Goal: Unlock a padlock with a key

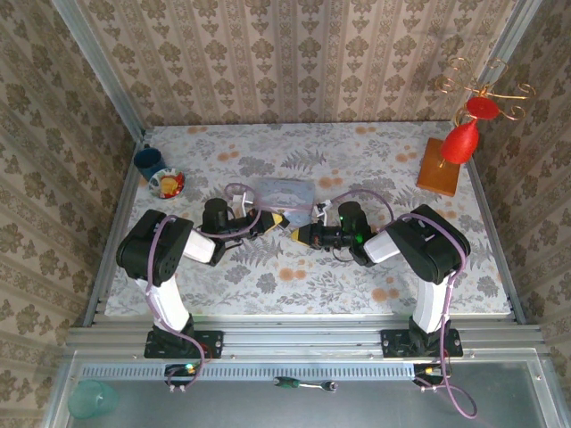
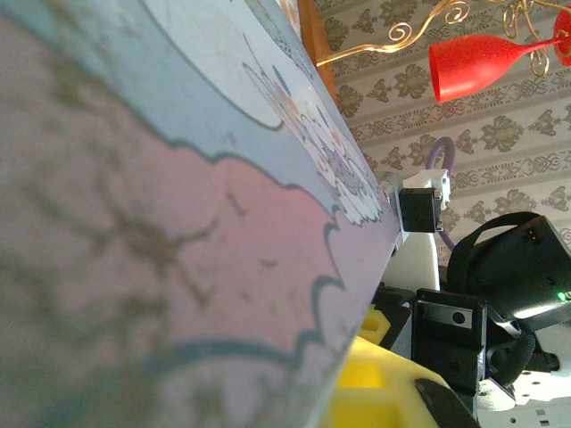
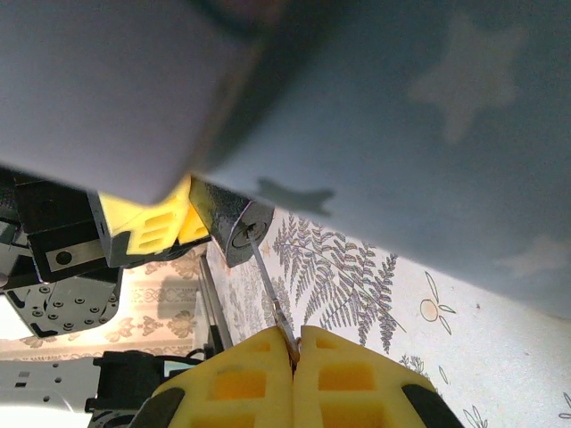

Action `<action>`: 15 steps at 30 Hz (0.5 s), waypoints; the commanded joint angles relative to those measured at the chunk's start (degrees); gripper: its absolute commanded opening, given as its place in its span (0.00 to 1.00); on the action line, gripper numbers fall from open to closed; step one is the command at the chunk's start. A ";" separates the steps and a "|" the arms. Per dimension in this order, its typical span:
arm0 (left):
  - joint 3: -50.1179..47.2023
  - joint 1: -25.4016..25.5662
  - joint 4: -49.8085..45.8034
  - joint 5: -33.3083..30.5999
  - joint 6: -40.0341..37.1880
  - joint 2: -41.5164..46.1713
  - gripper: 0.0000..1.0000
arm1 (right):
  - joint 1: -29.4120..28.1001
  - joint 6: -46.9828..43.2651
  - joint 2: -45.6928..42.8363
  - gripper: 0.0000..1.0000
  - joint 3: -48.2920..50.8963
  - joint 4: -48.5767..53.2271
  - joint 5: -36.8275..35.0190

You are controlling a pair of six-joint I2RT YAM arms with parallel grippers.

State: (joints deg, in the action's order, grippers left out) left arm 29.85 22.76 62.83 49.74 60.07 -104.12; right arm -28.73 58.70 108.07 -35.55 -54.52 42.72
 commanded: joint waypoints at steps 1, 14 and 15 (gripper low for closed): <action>-0.49 0.53 4.48 4.66 0.57 0.05 0.02 | 0.34 -0.66 -0.29 0.00 0.19 -0.99 -1.48; -0.71 0.59 10.17 5.81 3.39 -1.00 0.02 | 1.66 1.84 -0.85 0.01 -0.61 -3.31 0.71; -0.75 0.62 10.17 5.92 3.23 -0.89 0.02 | 1.74 2.06 -0.84 0.02 -0.75 -3.31 0.95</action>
State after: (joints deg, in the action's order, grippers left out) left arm 29.61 22.76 66.61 49.93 61.84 -104.66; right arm -27.75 59.42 108.07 -35.53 -56.10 43.72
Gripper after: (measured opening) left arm 0.088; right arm 0.066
